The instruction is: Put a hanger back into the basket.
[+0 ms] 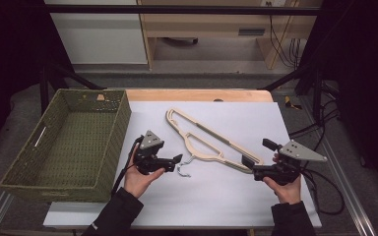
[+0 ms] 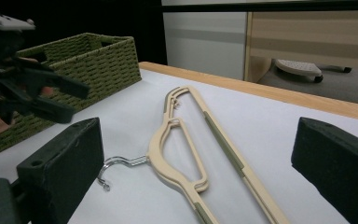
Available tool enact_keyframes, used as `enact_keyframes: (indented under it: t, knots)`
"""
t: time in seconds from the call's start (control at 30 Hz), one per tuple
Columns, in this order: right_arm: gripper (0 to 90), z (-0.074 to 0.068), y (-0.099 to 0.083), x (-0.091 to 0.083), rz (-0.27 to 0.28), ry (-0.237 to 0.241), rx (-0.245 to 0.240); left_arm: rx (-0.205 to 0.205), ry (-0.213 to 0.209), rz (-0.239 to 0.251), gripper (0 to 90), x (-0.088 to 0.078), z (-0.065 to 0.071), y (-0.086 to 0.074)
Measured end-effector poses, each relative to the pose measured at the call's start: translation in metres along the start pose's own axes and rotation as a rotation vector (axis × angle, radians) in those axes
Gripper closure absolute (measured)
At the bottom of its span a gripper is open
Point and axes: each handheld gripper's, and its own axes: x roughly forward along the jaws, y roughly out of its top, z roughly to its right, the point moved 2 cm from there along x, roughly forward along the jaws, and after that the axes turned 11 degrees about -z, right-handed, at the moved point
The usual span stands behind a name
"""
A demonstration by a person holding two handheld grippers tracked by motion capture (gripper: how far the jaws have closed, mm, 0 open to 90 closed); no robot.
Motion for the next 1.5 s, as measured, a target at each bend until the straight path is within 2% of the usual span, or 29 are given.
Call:
enact_keyframes:
  t: [0.13, 0.33, 0.47, 0.63, 0.8, 1.0, 1.3, 1.4, 1.5]
  knots:
    - [3.0, 0.000, 0.000, 0.000, -0.002, 0.000, -0.004, -0.003, -0.014, -0.032, 23.5, 0.019, 0.004, 0.001]
    - [3.0, 0.000, 0.000, 0.001, -0.003, 0.000, -0.002, 0.010, -0.013, -0.083, 28.9, 0.046, 0.009, -0.003]
    - [3.0, 0.000, 0.000, 0.001, -0.002, 0.005, -0.002, 0.007, -0.013, -0.096, 34.2, 0.058, 0.010, -0.005]
    - [2.9, -0.001, -0.001, 0.002, -0.008, 0.004, -0.009, -0.009, -0.030, -0.130, 40.7, 0.072, 0.010, -0.008]
    - [2.9, -0.001, -0.001, 0.003, -0.010, 0.004, -0.004, -0.033, -0.040, -0.162, 52.3, 0.085, 0.009, -0.011]
    - [3.0, -0.001, -0.002, 0.005, -0.015, 0.004, -0.007, -0.039, -0.027, -0.189, 63.1, 0.093, 0.006, -0.014]
    - [3.0, -0.002, -0.002, 0.007, -0.019, 0.010, -0.008, -0.051, -0.030, -0.176, 76.7, 0.098, 0.002, -0.012]
    - [3.0, -0.002, -0.002, 0.007, -0.020, 0.011, -0.008, -0.035, -0.040, -0.182, 81.7, 0.099, 0.003, -0.011]
    - [3.0, -0.001, -0.002, 0.007, -0.020, 0.010, -0.009, -0.026, -0.029, -0.178, 85.3, 0.099, 0.006, -0.010]
